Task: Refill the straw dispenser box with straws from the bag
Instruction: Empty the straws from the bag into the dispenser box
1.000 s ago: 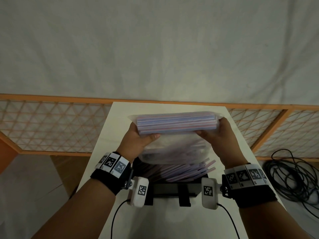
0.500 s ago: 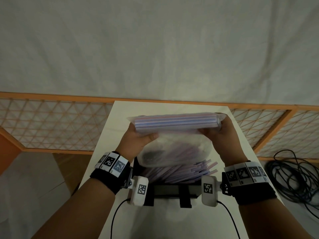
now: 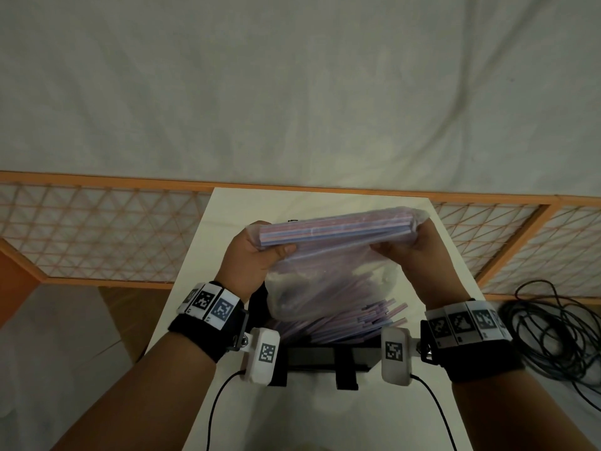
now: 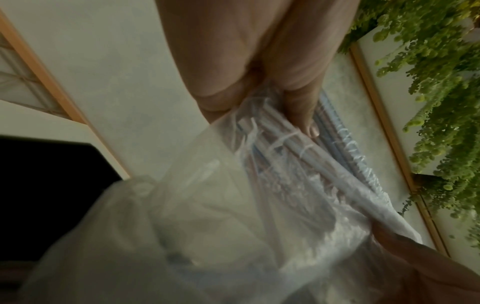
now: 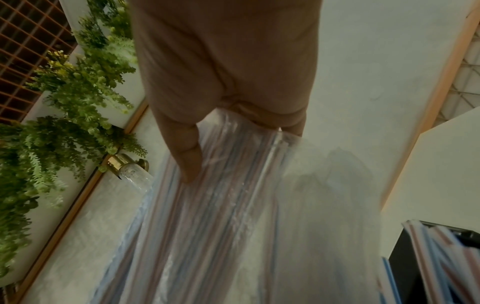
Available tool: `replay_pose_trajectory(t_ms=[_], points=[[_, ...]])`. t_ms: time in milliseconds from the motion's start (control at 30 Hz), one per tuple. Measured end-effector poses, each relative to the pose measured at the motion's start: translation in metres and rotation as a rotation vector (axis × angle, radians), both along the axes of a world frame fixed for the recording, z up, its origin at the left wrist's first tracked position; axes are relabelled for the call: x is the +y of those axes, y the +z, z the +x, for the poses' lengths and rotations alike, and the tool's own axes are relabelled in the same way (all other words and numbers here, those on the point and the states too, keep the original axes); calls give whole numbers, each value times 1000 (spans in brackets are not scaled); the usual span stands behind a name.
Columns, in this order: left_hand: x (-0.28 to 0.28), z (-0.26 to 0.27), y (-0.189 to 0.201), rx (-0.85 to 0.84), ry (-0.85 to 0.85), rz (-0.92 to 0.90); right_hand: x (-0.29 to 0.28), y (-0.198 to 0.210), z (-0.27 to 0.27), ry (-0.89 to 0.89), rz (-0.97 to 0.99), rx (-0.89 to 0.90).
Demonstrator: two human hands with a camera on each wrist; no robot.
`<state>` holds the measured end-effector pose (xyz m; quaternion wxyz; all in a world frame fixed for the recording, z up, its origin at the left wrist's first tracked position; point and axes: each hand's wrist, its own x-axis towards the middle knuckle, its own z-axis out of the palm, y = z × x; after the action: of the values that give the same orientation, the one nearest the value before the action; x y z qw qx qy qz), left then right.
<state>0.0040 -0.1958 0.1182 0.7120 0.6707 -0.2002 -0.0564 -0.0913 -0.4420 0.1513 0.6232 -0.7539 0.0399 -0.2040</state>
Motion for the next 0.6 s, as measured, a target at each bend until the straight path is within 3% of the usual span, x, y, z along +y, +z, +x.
replay_pose_trajectory(t_ms=[233, 367, 533, 600], points=[[3, -1, -3, -8, -24, -43, 1, 2, -4, -18, 66, 10], [2, -4, 0, 51, -133, -71, 3, 10, -6, 9, 138, -15], [0, -10, 4, 94, -15, -41, 7, 10, -3, -82, 123, -63], [0, -10, 6, 76, -54, -81, 8, 10, -3, -90, 109, -81]])
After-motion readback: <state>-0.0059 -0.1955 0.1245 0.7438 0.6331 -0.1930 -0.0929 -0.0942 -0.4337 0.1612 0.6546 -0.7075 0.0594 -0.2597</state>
